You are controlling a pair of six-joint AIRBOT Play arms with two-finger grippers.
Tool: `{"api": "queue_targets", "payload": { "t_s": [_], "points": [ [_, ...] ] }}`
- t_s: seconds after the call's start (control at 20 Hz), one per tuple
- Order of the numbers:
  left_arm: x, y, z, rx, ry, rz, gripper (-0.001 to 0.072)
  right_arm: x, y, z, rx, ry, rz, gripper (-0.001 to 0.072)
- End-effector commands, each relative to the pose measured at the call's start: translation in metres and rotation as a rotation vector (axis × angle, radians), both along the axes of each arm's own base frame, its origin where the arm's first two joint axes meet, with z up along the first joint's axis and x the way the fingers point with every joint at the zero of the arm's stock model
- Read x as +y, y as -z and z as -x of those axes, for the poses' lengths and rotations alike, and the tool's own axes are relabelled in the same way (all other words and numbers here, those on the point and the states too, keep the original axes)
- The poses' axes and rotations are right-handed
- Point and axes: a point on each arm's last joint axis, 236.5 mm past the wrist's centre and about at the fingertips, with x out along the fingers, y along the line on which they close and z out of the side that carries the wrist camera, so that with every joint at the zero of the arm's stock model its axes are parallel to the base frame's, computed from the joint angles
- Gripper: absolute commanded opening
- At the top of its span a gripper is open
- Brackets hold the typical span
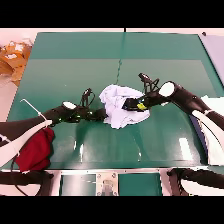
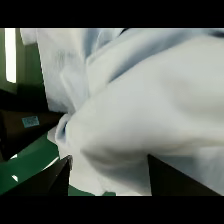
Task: Fold the shirts.
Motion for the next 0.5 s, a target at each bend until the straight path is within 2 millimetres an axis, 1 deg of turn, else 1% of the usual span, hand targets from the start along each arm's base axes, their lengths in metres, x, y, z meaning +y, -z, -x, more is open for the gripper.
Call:
{"api": "queue_targets", "payload": {
  "t_s": [0.0,0.05,0.1,0.15,0.2,0.25,0.3,0.35,0.45],
  "points": [
    [-0.001,0.000,0.004,-0.014,0.033,-0.009,0.0018,0.013,0.009,-0.018,0.038,0.053,-0.019,0.0255],
    [0.000,-0.002,0.003,-0.019,0.035,-0.011,0.0018,0.011,0.011,-0.023,0.030,0.050,-0.007,0.0073],
    [0.003,-0.003,0.001,-0.025,0.033,-0.013,0.0018,0.006,0.011,-0.028,0.015,0.046,0.012,0.0012],
    [0.011,-0.005,-0.004,-0.033,0.024,-0.018,0.0018,-0.003,0.009,-0.032,0.001,0.045,0.035,0.0011],
    [0.023,-0.011,-0.013,-0.042,0.004,-0.016,0.0018,-0.015,0.006,-0.037,-0.002,0.047,0.056,0.0010],
    [0.038,-0.019,-0.023,-0.057,-0.020,-0.012,0.0018,-0.031,0.000,-0.041,-0.006,0.060,0.074,0.0009],
    [0.057,-0.028,-0.033,-0.071,-0.050,-0.014,0.0018,-0.048,-0.010,-0.046,-0.021,0.088,0.083,0.0008],
    [0.081,-0.039,-0.043,-0.090,-0.086,-0.025,0.0018,-0.067,-0.024,-0.052,-0.048,0.130,0.081,0.0008],
    [0.131,-0.061,-0.059,-0.143,-0.158,-0.077,0.0018,-0.116,-0.064,-0.063,-0.125,0.239,0.071,0.0009]
  ]
}}
